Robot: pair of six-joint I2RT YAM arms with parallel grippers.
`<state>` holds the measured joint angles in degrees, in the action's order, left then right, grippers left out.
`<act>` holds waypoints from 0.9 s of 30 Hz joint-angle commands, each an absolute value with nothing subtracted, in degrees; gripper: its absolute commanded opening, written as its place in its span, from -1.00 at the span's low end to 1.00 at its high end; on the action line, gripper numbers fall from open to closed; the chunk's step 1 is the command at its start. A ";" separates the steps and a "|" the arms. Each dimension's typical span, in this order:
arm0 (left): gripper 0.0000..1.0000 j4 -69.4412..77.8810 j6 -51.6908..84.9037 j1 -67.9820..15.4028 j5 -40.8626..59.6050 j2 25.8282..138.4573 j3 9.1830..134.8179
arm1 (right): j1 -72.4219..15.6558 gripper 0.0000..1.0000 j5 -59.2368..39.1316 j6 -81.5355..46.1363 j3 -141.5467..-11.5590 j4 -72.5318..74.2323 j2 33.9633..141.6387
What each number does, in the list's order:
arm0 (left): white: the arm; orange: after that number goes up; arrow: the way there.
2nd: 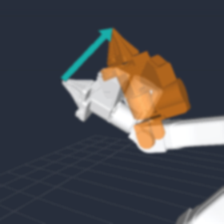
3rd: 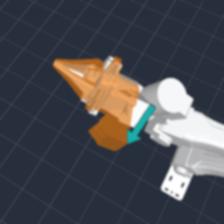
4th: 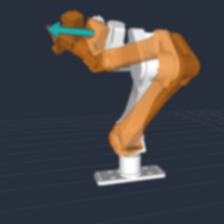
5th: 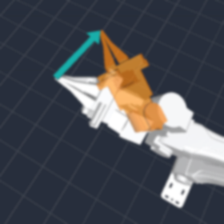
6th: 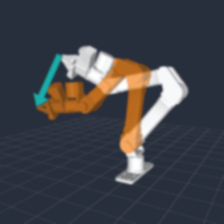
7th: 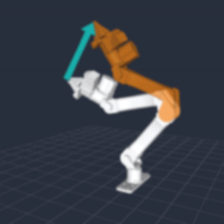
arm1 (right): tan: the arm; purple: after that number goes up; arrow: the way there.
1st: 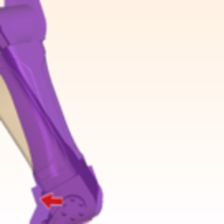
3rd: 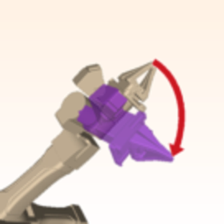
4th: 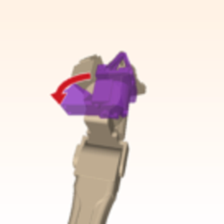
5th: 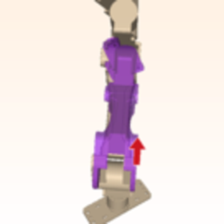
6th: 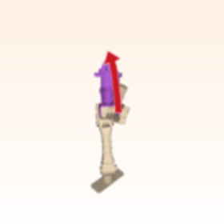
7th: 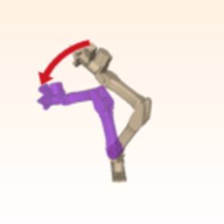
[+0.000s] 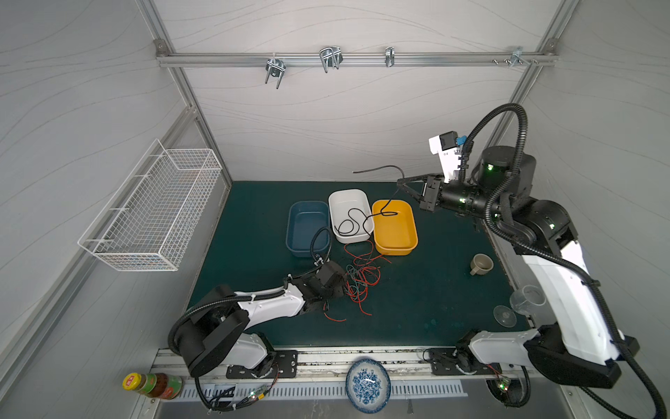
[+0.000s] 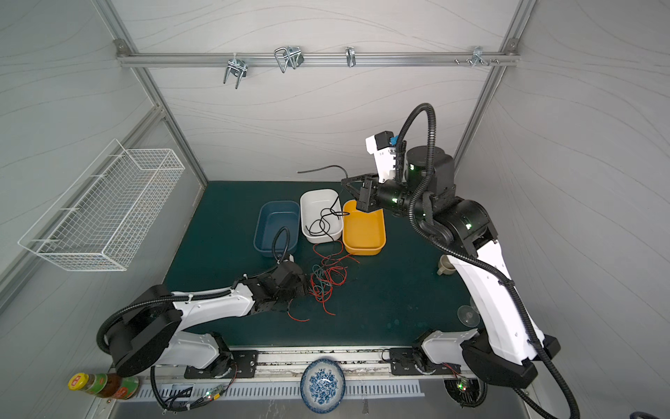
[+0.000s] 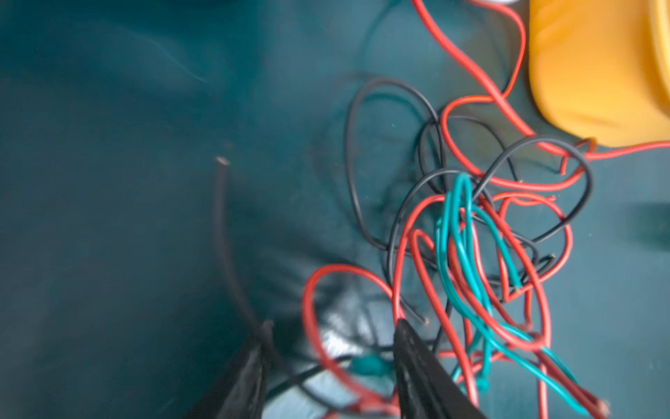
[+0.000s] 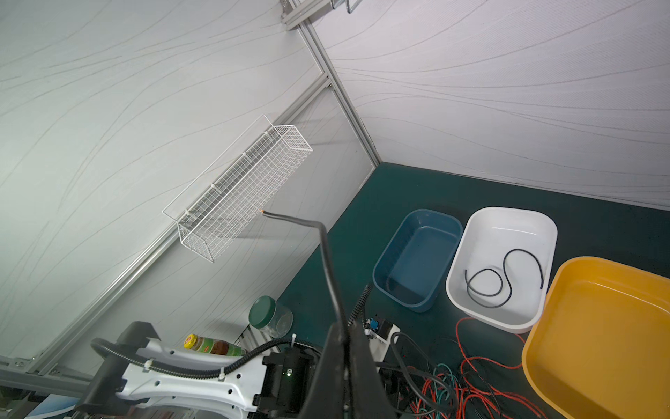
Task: Untangle the cables
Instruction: 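Lift the black wire high with the right gripper while the left gripper rises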
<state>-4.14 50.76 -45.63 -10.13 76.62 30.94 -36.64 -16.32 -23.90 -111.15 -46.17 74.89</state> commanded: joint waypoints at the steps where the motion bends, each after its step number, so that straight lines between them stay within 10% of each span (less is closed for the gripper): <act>1: 0.15 -11.15 46.22 -43.93 -10.11 71.25 36.35 | -35.73 -1.00 -16.76 -22.85 -112.74 -47.82 76.10; 16: 0.78 -34.46 30.52 -40.57 -9.73 58.56 57.97 | -31.23 -1.00 -20.81 -23.80 -116.10 -46.17 80.95; 27: 0.99 -26.23 13.49 -37.53 -32.55 47.28 49.55 | -26.43 -1.00 -24.14 -26.80 -124.62 -42.60 92.03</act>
<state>-31.75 19.68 -37.74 -24.32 49.80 54.98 -27.27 -22.37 -26.09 -120.99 -44.66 90.19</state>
